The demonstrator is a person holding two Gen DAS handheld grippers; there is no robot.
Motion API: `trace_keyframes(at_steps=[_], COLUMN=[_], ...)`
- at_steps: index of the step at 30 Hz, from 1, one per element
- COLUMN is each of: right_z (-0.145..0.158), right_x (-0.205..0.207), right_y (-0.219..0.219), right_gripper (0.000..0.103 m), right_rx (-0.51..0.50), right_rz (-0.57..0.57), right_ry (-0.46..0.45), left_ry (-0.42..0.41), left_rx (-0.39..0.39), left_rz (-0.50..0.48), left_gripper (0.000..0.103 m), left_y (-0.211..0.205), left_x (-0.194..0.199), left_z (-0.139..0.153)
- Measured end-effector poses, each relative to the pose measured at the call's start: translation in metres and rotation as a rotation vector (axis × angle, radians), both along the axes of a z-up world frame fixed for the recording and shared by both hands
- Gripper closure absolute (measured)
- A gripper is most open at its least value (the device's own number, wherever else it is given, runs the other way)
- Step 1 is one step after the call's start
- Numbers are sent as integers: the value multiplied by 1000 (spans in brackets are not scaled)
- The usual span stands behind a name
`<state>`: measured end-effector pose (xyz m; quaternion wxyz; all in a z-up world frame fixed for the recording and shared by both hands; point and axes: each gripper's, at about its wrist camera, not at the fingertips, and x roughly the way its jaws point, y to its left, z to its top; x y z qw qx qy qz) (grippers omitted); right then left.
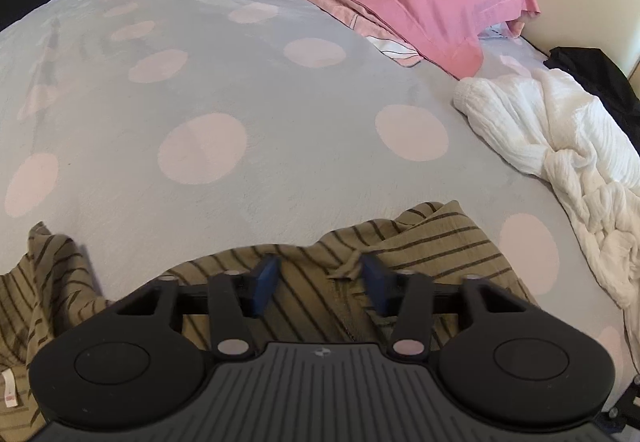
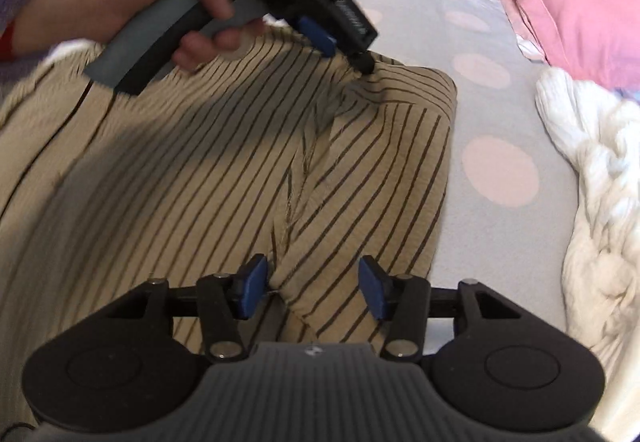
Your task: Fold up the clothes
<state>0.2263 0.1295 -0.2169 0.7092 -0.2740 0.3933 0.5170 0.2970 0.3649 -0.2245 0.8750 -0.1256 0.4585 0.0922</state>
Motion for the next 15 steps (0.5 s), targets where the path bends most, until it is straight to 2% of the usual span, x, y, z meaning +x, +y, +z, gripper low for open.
trace_keyframes(at_steps=[1, 2, 3, 8, 10, 13, 15], right_z=[0, 1, 3, 12, 21, 24, 15], right_x=[-2, -3, -2, 5, 9, 11, 10], right_y=[0, 0, -1, -9, -15, -18, -13], right_gripper=[64, 77, 89, 93, 93, 93, 93], right_rx=[-9, -13, -8, 22, 58, 77, 52], right_rz=[10, 17, 14, 3, -1, 6, 11], right_ry=[-13, -20, -11, 41, 103, 140, 125], left_ry=[-4, -9, -14, -14, 9, 38, 77], left_rx=[-4, -2, 0, 29, 49, 78, 92], left_rz=[-8, -21, -37, -73, -61, -75, -65], left_gripper=[87, 95, 96, 100, 100, 100, 99], left_y=[-1, -3, -5, -8, -3, 2, 1], left_x=[0, -1, -2, -7, -8, -9, -8], left_z=[1, 1, 3, 16, 20, 14, 5])
